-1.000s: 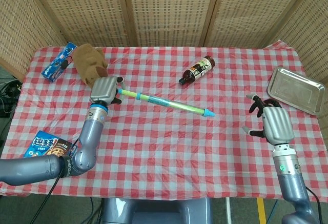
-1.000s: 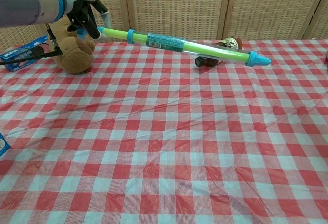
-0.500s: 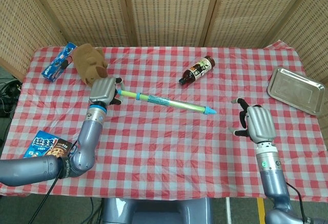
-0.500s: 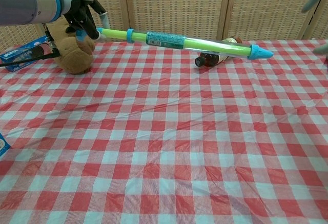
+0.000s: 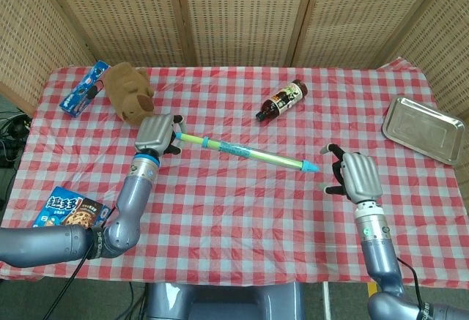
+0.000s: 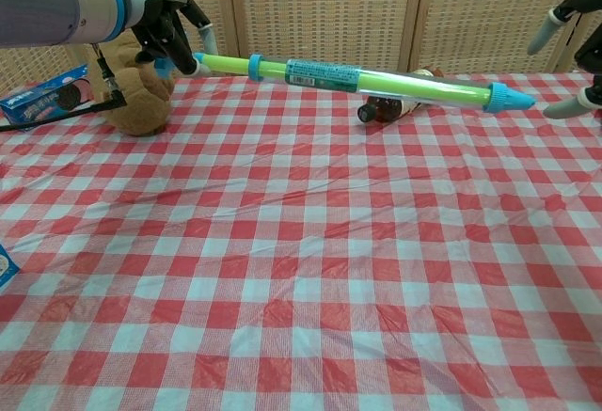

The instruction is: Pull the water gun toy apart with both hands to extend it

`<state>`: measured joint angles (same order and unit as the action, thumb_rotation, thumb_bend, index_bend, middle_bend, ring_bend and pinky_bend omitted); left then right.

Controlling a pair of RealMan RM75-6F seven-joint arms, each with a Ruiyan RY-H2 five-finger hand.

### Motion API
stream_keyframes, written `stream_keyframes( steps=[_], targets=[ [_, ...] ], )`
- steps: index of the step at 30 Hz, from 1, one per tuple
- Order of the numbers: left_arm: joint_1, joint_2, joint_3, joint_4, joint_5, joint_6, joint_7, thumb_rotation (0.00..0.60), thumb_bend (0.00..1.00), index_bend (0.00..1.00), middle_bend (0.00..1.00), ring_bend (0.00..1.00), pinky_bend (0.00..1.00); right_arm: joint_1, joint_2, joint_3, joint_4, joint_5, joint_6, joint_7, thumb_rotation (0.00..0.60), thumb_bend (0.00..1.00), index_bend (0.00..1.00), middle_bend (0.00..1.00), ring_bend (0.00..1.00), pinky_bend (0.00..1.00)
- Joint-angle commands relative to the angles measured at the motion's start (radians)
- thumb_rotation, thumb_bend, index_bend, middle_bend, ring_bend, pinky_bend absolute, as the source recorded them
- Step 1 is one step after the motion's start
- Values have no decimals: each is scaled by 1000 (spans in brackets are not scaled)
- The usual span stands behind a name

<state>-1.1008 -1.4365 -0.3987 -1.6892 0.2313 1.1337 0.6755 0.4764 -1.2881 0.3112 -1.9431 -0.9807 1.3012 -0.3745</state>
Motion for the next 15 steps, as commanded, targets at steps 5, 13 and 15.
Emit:
stream_keyframes(
  steps=[5,13,15],
  targets=[
    [-14,-11,0,-2,-4,9,7,600,644,894,963,889,788,8,-15,-10,-4,-13,4,3,600,325,444,1000,984,511],
    [-24,-21,-8,3,-10,6,-3,600,644,894,963,889,788,22,-39,-25,-8,-19,2,-9,600,326,450,1000,986,511],
    [-26,-23,-8,3,-11,5,-3,600,644,894,963,889,788,27,-45,-25,-6,-17,1,-13,600,327,447,1000,986,511]
  ],
)
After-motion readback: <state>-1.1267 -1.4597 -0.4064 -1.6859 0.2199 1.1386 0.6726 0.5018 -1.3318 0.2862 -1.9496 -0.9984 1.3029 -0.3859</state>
